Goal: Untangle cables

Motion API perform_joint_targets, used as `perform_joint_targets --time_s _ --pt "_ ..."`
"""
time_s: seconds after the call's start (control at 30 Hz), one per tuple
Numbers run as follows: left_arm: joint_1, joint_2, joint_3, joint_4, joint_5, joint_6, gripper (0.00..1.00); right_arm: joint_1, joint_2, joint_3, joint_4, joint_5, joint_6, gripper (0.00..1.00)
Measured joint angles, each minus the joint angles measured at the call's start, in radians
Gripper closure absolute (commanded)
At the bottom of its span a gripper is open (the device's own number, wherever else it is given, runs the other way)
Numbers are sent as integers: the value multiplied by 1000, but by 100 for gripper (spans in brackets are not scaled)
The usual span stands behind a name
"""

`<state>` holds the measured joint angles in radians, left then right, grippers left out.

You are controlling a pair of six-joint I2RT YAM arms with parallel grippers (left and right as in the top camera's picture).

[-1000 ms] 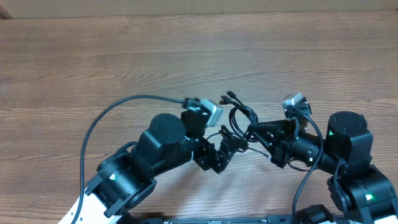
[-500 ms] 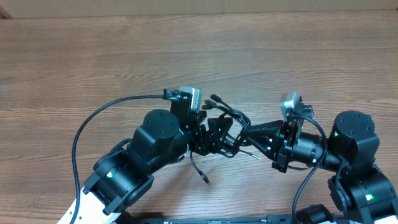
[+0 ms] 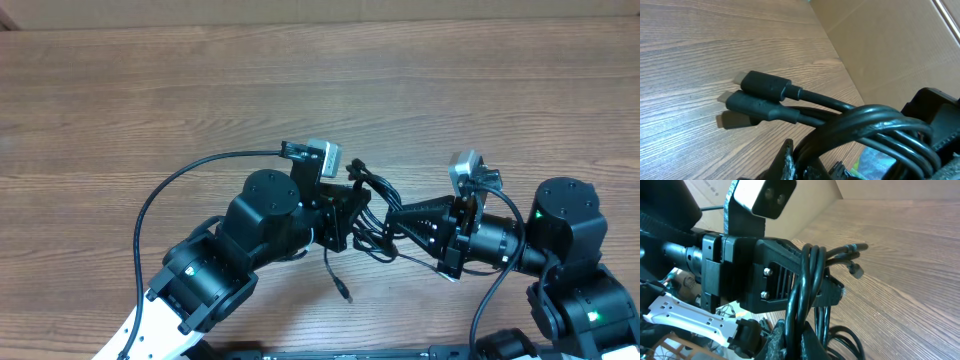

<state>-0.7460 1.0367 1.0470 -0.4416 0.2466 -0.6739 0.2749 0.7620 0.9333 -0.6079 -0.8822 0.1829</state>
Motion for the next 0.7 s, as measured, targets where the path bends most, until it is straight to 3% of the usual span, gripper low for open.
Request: perform_joint_targets --time_s 0.2,0.33,0.53,0.57,0.63,0.7 --pt "0 0 2 -53 -47 -6 96 0 1 0 -10 26 0 96" --pt "10 2 6 -164 -144 -85 96 0 0 0 -5 27 0 96" --pt "29 8 6 -159 -188 -113 96 0 -2 0 -7 79 0 96" --pt "29 8 6 -154 -188 -108 96 0 -2 0 -8 91 0 93" --pt "29 8 6 -134 -180 -85 96 0 -2 0 -21 110 -1 44" --pt "29 8 6 -113 -165 -52 96 0 -2 0 -50 138 0 40"
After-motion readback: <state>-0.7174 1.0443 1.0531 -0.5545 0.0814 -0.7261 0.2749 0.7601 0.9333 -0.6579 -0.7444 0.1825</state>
